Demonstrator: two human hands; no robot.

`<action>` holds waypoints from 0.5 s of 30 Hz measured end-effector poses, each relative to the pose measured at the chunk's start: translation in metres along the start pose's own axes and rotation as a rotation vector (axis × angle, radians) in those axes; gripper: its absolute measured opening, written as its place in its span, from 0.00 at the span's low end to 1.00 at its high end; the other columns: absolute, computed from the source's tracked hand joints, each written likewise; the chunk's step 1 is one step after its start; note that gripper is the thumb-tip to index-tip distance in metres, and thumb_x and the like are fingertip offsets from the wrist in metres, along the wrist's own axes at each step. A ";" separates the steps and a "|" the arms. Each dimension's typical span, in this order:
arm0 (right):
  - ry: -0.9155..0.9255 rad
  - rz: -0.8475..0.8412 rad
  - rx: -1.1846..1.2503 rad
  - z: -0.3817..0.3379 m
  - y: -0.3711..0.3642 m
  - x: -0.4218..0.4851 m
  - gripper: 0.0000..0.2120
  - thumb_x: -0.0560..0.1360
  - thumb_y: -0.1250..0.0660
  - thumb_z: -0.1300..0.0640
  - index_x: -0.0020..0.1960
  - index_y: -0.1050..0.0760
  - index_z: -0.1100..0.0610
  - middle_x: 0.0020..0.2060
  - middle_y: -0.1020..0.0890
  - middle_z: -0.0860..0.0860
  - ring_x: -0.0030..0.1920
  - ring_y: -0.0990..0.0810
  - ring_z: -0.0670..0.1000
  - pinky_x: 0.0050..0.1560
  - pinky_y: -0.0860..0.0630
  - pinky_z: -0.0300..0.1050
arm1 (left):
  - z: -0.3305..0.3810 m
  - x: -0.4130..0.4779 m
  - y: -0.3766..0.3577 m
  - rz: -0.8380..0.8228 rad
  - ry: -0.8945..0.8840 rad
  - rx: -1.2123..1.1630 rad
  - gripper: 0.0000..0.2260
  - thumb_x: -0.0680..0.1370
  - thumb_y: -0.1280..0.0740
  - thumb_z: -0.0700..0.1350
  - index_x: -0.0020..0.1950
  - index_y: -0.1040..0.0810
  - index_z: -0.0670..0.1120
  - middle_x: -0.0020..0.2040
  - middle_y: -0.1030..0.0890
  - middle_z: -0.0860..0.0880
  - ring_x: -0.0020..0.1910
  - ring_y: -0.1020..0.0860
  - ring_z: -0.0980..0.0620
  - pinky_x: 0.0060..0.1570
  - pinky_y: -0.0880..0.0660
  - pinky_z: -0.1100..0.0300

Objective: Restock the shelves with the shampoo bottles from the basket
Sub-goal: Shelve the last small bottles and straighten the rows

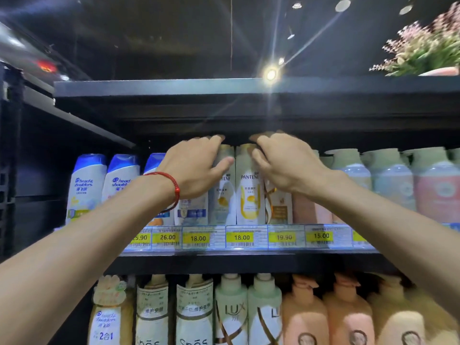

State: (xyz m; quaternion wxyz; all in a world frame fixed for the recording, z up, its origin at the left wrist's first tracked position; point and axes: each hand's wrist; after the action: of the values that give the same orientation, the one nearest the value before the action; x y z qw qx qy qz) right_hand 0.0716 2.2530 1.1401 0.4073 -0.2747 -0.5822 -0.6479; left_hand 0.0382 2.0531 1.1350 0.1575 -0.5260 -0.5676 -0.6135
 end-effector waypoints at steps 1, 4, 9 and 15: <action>-0.001 -0.023 0.013 0.001 0.000 0.000 0.19 0.87 0.48 0.47 0.63 0.24 0.57 0.56 0.17 0.58 0.60 0.22 0.62 0.53 0.27 0.54 | 0.001 0.002 -0.001 -0.009 0.009 0.005 0.20 0.83 0.43 0.61 0.65 0.27 0.48 0.51 0.20 0.47 0.53 0.22 0.43 0.48 0.28 0.52; -0.001 -0.021 0.091 0.004 -0.002 0.000 0.19 0.86 0.47 0.40 0.51 0.28 0.54 0.49 0.17 0.56 0.51 0.20 0.60 0.46 0.29 0.52 | 0.001 0.004 0.000 0.018 0.026 -0.072 0.13 0.82 0.40 0.60 0.54 0.28 0.51 0.44 0.25 0.53 0.46 0.25 0.47 0.43 0.29 0.53; -0.026 0.043 0.309 0.003 -0.004 -0.003 0.21 0.84 0.40 0.39 0.62 0.22 0.55 0.51 0.16 0.53 0.52 0.18 0.56 0.54 0.20 0.58 | -0.003 0.004 -0.002 0.011 0.057 -0.278 0.16 0.81 0.35 0.57 0.65 0.25 0.50 0.54 0.18 0.49 0.49 0.21 0.48 0.51 0.21 0.48; -0.085 0.106 0.508 0.002 -0.006 0.000 0.19 0.83 0.36 0.43 0.65 0.20 0.56 0.56 0.16 0.51 0.56 0.18 0.53 0.59 0.21 0.59 | -0.005 0.002 -0.004 0.122 0.066 -0.485 0.15 0.80 0.30 0.52 0.64 0.21 0.47 0.56 0.17 0.49 0.54 0.20 0.50 0.56 0.21 0.49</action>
State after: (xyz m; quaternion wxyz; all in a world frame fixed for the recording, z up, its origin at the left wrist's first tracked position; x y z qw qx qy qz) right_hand 0.0669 2.2551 1.1372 0.4718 -0.2209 -0.7276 -0.4464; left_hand 0.0318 2.0511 1.1359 0.0819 -0.5615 -0.3656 -0.7378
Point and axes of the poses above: each hand's wrist, its own x-axis towards the middle knuckle, its own y-axis out of the back of the hand, z = x × y
